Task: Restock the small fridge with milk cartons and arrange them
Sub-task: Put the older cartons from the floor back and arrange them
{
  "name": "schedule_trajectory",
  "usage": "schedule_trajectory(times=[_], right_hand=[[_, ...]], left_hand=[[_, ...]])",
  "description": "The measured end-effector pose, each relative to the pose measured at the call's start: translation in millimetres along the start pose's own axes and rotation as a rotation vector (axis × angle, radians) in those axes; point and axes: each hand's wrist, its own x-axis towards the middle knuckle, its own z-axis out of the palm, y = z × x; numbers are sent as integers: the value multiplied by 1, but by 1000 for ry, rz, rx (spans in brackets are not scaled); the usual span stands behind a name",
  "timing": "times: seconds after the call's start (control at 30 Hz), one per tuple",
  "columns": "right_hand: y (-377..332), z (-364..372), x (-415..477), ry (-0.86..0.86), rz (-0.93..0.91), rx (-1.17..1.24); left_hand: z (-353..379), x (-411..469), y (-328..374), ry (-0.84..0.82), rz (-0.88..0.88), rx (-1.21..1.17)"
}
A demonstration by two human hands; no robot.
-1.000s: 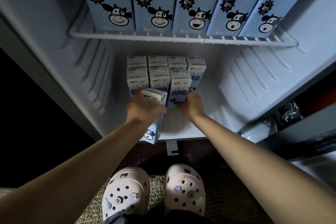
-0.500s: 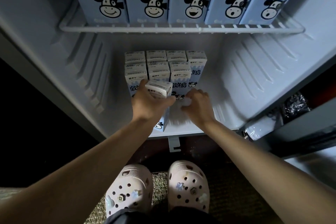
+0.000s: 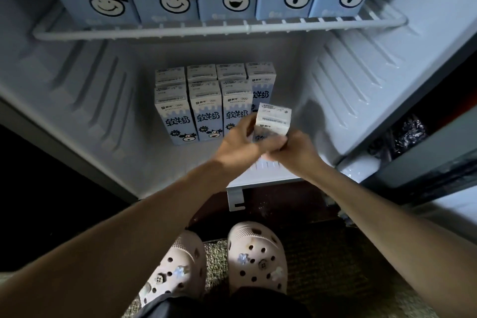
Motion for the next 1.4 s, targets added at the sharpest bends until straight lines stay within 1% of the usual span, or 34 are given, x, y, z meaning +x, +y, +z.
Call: schedule_trajectory(times=[0.03,0.1,0.13,0.2,0.3,0.43,0.5,0.67,0.77,0.9,1.03,1.13,1.27,1.4], right_hand=[[2,-3,2,35,-4,-12],[0,-7,8,82,-15,-40],[-2,-9,11,81,-14,-45],[-4,-11,17,56,7,-40],[-9,-12,23,39,21,-61],[-13,-7,29,42,-28,-163],[-15,-4,30,63,-31,-171],[-19,5,31,104,-41,-145],[-22,6,35,116,-38,-188],[-22,8,41,120,-32,-175],[-17,11,42,133,23,-178],[-20,12,34,129,45,-239],[-33,-4,10,73,17,-353],[-64,-36,-24,71,-13,-355]], left_hand=[[-2,1,1,-23,-45,-28],[-6,8,2,38,-125,-27],[-8,12,1,72,-151,26],[-9,18,0,106,-171,115],[-12,29,-3,150,-178,162],[-15,38,-2,157,-240,170],[-17,40,-1,171,-253,177],[-18,41,1,172,-260,191],[-18,40,2,171,-265,184],[-17,41,3,182,-272,148],[-15,37,3,154,-258,106],[-15,29,7,159,-258,130],[-21,9,21,169,-255,144],[-22,-24,49,159,-185,201]])
